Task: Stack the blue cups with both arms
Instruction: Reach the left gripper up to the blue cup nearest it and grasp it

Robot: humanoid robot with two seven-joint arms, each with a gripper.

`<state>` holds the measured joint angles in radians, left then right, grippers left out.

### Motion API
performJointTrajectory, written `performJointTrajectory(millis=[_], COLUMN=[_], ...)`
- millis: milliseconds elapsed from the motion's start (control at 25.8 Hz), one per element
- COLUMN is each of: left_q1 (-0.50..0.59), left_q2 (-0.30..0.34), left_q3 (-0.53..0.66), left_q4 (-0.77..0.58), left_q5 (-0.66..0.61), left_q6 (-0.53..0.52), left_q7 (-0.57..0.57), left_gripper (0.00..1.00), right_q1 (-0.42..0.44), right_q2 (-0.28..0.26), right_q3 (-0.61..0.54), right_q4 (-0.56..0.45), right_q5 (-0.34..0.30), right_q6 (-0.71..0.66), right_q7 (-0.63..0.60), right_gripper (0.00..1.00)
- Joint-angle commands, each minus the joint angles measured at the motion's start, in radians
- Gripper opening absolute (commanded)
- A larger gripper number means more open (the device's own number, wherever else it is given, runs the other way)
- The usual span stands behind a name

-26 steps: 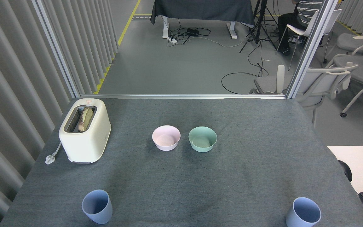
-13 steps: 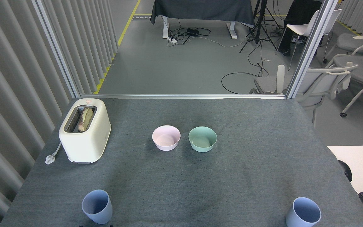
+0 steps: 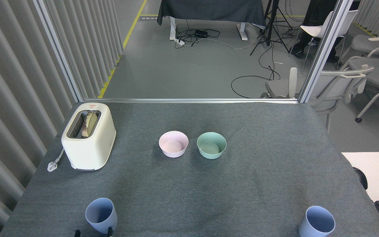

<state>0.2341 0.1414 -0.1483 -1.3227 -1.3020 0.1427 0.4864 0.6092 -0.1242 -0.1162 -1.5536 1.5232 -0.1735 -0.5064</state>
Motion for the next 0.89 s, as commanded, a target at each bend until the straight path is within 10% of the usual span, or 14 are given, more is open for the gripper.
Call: performJointTrajectory(millis=[0, 852], left_q1=[-0.012, -0.094], left_q2=[0.0, 0.0], left_q3=[-0.002, -0.023], left_q4=[0.002, 0.083], left_q5=[-0.008, -0.006], left_q6=[0.005, -0.031], left_q7=[0.0, -0.002], left_gripper=[1.0, 1.0], right_q1=[0.0, 0.0], right_q2=[0.0, 0.0], right_q3=[0.003, 0.013], right_q4=[0.001, 0.012], right_q5=[0.0, 0.0], right_q6=[0.0, 0.019], right_q7=[0.0, 0.0], right_gripper=[1.0, 1.0])
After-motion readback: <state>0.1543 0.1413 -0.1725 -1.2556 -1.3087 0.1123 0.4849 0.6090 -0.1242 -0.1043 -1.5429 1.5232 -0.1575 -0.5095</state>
